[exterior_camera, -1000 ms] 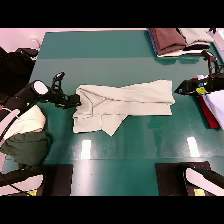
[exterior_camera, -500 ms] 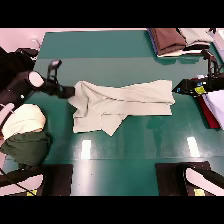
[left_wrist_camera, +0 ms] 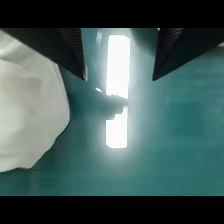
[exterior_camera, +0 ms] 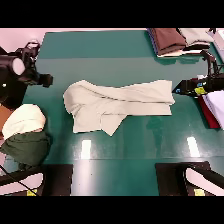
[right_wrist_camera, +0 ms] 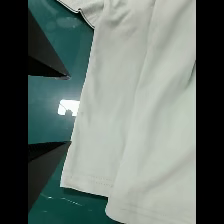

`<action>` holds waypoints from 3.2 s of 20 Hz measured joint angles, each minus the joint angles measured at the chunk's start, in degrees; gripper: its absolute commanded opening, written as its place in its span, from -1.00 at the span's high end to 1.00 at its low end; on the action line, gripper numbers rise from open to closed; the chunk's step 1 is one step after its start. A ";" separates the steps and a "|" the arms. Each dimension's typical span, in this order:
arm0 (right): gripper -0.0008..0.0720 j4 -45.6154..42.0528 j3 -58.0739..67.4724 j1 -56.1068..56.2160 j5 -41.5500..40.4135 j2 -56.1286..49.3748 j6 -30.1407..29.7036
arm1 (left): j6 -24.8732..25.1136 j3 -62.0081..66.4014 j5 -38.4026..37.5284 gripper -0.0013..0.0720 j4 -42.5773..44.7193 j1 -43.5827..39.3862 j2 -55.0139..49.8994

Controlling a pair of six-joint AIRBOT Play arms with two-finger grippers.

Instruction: Fold the shirts.

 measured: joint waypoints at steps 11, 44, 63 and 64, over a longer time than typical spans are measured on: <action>-0.21 0.02 0.00 0.00 0.35 0.00 -0.02 | 9.14 -23.69 3.21 -0.40 -36.04 11.08 0.00; 0.21 16.11 -22.49 -8.48 -11.19 -13.22 -8.85 | 12.70 -17.84 10.88 0.90 -43.30 4.22 4.26; 0.92 16.48 30.01 -12.20 -8.28 16.02 -10.47 | 11.32 26.95 2.40 0.90 -39.34 4.24 32.26; 0.92 16.44 33.09 -14.21 -7.43 16.94 -9.92 | 10.58 30.56 2.21 0.90 -39.23 4.24 32.85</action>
